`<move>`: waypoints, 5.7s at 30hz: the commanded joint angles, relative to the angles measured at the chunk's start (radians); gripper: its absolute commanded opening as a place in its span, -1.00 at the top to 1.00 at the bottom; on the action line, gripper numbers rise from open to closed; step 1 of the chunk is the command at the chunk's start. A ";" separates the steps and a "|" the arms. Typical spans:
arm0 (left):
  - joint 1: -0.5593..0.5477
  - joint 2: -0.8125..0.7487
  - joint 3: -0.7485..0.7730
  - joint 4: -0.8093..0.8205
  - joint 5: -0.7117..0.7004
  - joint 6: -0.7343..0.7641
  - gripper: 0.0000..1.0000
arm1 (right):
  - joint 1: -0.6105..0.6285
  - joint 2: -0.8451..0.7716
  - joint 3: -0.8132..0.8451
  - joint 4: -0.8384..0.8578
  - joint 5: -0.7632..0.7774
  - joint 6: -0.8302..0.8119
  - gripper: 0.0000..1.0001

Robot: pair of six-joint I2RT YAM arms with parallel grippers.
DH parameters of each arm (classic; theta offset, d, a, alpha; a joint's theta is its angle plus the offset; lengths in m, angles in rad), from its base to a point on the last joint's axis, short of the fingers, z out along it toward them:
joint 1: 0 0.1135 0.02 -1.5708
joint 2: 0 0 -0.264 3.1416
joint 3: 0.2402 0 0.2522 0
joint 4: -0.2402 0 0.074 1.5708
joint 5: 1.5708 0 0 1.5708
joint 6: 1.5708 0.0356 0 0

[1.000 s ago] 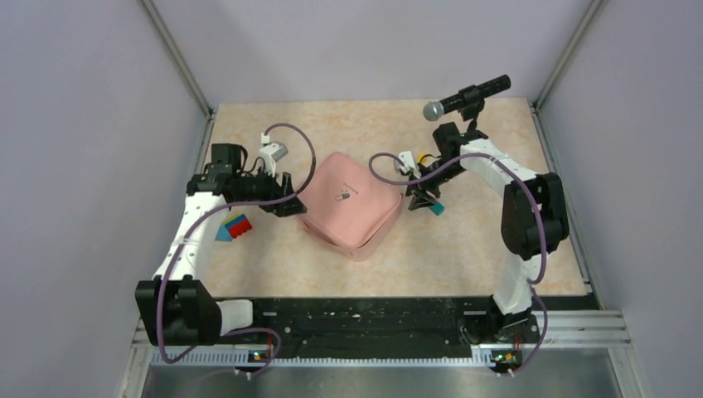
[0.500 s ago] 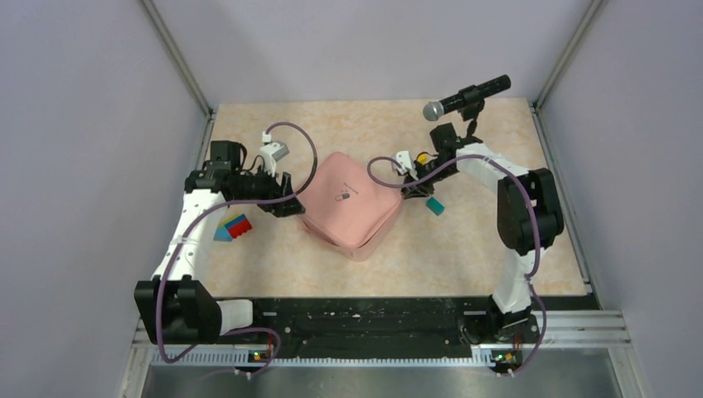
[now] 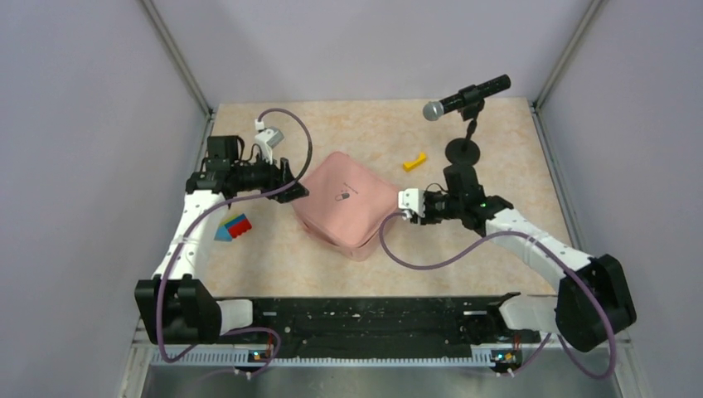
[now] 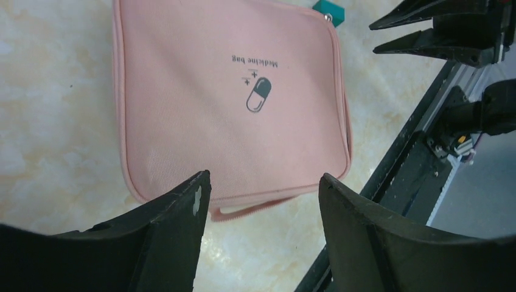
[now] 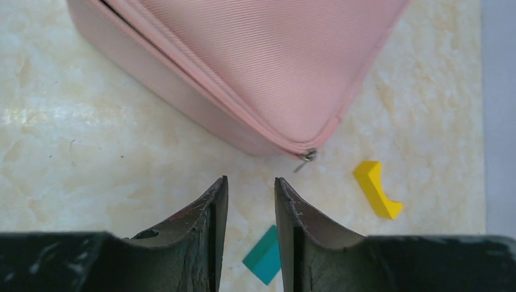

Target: Organize the medicine kit

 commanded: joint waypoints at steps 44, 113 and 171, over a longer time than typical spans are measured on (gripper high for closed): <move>-0.004 0.184 0.069 0.049 0.080 -0.014 -0.34 | -0.135 0.466 0.461 -0.109 -0.185 0.055 0.85; -0.004 0.208 -0.004 0.134 0.083 -0.105 -0.31 | -0.150 0.338 0.347 -0.246 -0.350 0.110 1.00; -0.015 0.200 0.050 0.219 -0.083 -0.238 -0.35 | 0.016 0.463 0.567 -0.313 0.062 0.203 1.00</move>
